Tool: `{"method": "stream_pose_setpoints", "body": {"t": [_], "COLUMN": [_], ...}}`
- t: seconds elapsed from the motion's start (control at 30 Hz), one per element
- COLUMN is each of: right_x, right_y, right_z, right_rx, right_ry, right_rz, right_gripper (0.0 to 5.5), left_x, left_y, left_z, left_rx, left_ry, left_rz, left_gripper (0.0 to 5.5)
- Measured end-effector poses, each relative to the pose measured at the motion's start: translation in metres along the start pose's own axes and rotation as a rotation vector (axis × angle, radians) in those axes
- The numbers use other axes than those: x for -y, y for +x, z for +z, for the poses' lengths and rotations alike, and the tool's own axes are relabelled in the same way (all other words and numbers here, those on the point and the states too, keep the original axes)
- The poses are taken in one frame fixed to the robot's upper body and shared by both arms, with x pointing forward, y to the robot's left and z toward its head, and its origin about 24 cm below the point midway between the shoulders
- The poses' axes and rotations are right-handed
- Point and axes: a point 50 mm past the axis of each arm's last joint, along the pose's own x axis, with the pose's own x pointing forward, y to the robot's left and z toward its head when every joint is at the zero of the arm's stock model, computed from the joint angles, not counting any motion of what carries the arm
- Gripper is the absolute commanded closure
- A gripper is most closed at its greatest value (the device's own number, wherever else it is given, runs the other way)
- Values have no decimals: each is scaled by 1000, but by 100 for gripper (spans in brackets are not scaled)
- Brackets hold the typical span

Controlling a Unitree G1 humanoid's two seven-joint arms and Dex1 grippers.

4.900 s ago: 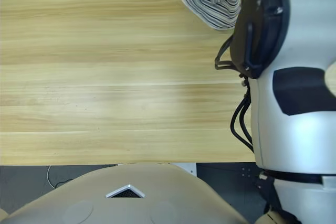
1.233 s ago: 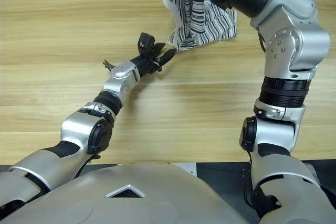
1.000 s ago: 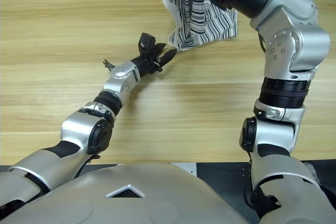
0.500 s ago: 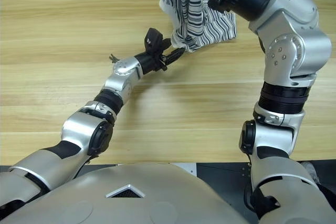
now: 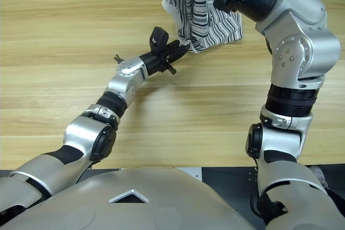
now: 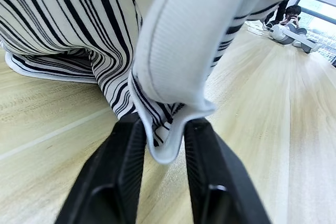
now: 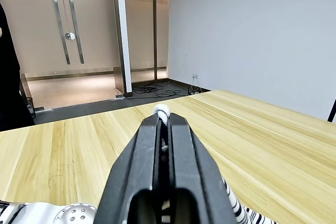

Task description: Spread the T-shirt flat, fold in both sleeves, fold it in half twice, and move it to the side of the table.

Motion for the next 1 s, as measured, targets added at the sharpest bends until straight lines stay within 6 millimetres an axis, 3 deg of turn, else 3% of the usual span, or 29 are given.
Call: {"method": "stream_pose_setpoints", "body": {"t": [0.13,0.23,0.33,0.4,0.5,0.6,0.7,0.8,1.0], "right_x": [0,0,-1,2,12,27,46,50,45], "right_y": [0,0,3,2,-1,-3,-11,-25,-50], "right_z": [0,0,-2,-4,-15,-29,-23,-24,-12], "right_rx": [0,-1,-6,-11,-41,-100,-163,-283,-400], "right_ry": [0,0,2,1,-9,-8,-74,-142,-215], "right_rz": [0,-1,0,-18,-70,-111,-108,7,205], "right_gripper": [540,540,540,540,540,540,540,540,540], "left_x": [0,5,38,36,3,-10,-28,-30,-12], "left_y": [0,1,-1,-24,-89,-130,-170,-192,-232], "left_z": [0,3,-4,-2,14,39,74,96,150], "left_rx": [0,15,23,10,-95,-209,-334,-408,-509], "left_ry": [-1,27,137,256,489,642,765,820,877], "left_rz": [0,-30,-204,-271,-264,-306,-287,-319,-424], "left_gripper": [537,537,537,537,537,537,537,537,537]}}
